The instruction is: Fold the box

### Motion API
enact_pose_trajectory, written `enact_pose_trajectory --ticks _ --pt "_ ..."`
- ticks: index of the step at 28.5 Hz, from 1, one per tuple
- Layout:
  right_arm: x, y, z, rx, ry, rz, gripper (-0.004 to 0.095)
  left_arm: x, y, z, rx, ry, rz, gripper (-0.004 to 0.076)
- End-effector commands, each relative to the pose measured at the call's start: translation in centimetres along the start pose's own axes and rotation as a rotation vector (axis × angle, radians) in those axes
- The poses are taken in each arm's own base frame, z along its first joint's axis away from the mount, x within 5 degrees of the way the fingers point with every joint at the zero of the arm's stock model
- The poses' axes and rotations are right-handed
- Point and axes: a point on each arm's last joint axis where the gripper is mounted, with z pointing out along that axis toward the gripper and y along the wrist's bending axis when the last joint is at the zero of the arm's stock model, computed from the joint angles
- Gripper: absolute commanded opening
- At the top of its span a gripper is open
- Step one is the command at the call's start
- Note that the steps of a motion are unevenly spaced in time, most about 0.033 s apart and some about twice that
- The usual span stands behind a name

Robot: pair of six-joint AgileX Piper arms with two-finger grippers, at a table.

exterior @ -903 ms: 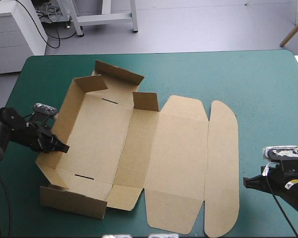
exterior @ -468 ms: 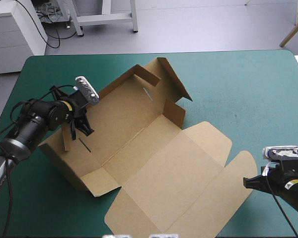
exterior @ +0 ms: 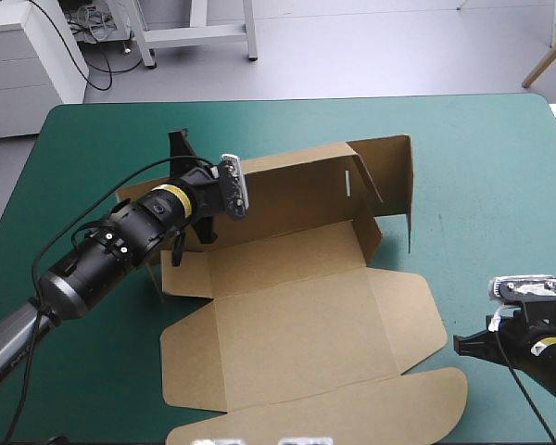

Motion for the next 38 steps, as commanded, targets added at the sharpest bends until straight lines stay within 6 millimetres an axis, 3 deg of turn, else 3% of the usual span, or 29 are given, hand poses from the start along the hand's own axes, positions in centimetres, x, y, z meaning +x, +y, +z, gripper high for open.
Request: enact_pose_trajectory --ticks 1,6,15,25,31,38 --pt "-1.0 -0.2 -0.6 0.016 -0.067 -0.004 0.0008 -3.2 1.3 -2.1 -0.115 -0.172 0.094 -0.0010" --pt "-1.0 -0.2 -0.6 0.016 -0.069 -0.006 0.0008 -4.7 -0.3 -2.1 -0.051 -0.183 0.166 -0.0010" --pt "-1.0 -0.2 -0.6 0.019 -0.069 -0.037 0.0008 -5.2 -2.8 0.3 -0.031 -0.070 0.181 -0.0010" --pt "-1.1 -0.2 -0.6 0.020 -0.070 -0.057 0.0008 -6.1 -8.6 0.1 -0.131 -0.114 0.308 -0.0010" --pt "-1.1 -0.2 -0.6 0.022 -0.073 -0.136 0.0008 -6.3 -8.7 -0.7 -0.262 -0.045 0.286 -0.0010" --pt "-1.2 -0.1 -0.6 0.015 -0.087 -0.144 0.0056 -6.4 -8.7 -0.8 -0.271 -0.058 0.282 -0.0010"
